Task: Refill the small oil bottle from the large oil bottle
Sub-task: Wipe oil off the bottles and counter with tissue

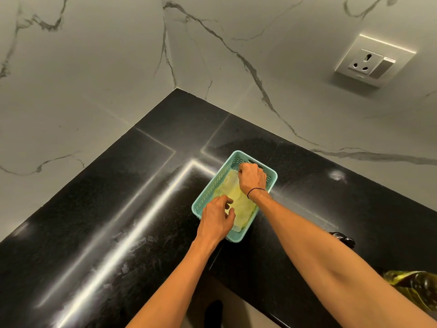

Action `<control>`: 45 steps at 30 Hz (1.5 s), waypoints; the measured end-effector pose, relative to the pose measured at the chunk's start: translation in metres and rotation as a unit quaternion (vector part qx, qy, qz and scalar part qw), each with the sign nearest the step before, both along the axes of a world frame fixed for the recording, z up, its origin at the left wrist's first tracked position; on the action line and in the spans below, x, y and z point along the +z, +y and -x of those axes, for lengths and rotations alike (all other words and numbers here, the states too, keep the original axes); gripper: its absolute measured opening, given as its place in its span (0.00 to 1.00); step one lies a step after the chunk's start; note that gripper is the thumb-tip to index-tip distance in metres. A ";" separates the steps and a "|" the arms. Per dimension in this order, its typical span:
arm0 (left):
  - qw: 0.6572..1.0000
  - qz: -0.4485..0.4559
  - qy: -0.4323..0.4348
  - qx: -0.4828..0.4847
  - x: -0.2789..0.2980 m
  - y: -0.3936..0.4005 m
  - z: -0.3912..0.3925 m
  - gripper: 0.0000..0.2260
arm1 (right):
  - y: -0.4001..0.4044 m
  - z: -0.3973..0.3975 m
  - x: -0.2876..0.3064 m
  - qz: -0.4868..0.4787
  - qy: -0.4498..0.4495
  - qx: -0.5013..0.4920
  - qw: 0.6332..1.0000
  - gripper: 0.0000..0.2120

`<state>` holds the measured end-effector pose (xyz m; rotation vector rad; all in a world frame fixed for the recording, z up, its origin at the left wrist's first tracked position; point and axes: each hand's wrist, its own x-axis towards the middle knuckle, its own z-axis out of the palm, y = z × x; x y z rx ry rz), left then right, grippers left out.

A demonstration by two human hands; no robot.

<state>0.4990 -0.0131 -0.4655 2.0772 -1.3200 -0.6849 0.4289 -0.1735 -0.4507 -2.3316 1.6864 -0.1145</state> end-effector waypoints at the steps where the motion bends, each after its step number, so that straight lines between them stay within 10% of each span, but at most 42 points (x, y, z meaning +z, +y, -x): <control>1: 1.000 0.001 0.001 0.000 0.000 0.000 0.000 0.11 | 0.000 0.000 0.001 0.004 -0.003 0.001 1.000 0.11; 26: 0.997 0.005 0.074 -0.004 0.023 -0.013 -0.012 0.30 | 0.034 0.073 0.073 -0.044 -0.249 0.195 0.948 0.02; 31: 0.994 0.021 0.097 -0.037 0.038 -0.016 -0.018 0.12 | 0.041 0.080 0.102 -0.062 -0.276 0.170 0.944 0.03; 38: 0.930 0.072 0.359 -0.035 0.077 -0.002 -0.009 0.09 | 0.057 0.108 0.132 -0.030 -0.373 0.080 0.924 0.02; 45: 0.898 0.053 0.434 -0.053 0.101 0.010 0.070 0.11 | 0.088 0.167 0.132 -0.029 -0.464 -0.108 0.879 0.05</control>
